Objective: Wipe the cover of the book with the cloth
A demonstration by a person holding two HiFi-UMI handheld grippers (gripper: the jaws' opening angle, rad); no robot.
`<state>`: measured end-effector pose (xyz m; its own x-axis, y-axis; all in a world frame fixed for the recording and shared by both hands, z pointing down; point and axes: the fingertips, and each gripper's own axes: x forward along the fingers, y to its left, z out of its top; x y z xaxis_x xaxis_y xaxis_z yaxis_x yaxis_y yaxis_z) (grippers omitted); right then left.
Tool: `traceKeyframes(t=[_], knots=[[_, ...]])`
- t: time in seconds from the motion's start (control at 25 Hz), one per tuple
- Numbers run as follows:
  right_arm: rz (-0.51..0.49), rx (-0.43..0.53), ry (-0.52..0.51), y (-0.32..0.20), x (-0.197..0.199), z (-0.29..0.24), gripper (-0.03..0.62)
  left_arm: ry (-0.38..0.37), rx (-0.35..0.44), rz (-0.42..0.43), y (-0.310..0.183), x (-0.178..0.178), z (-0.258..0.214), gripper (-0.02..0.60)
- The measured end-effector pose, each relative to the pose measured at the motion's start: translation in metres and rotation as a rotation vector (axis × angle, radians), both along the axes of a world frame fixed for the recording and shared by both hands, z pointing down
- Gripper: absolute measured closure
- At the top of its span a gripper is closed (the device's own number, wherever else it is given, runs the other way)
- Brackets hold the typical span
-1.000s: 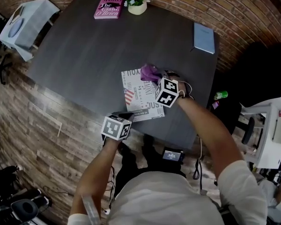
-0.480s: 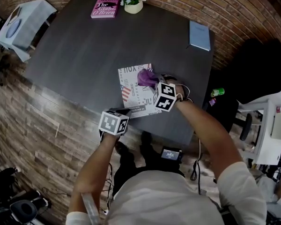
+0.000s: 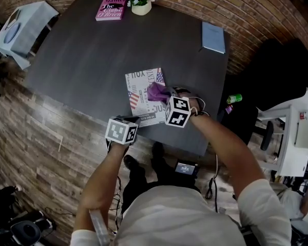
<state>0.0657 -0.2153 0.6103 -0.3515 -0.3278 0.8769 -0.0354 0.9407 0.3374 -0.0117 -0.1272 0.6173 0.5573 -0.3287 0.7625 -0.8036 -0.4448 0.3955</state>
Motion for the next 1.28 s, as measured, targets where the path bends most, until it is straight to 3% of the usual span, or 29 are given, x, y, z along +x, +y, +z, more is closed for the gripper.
traceKeyframes(t=[1.28], knots=[[-0.042,-0.124,0.0,0.105,0.016,-0.001,0.5,-0.025,0.034,0.015,0.0,0.001,0.0,0.575]])
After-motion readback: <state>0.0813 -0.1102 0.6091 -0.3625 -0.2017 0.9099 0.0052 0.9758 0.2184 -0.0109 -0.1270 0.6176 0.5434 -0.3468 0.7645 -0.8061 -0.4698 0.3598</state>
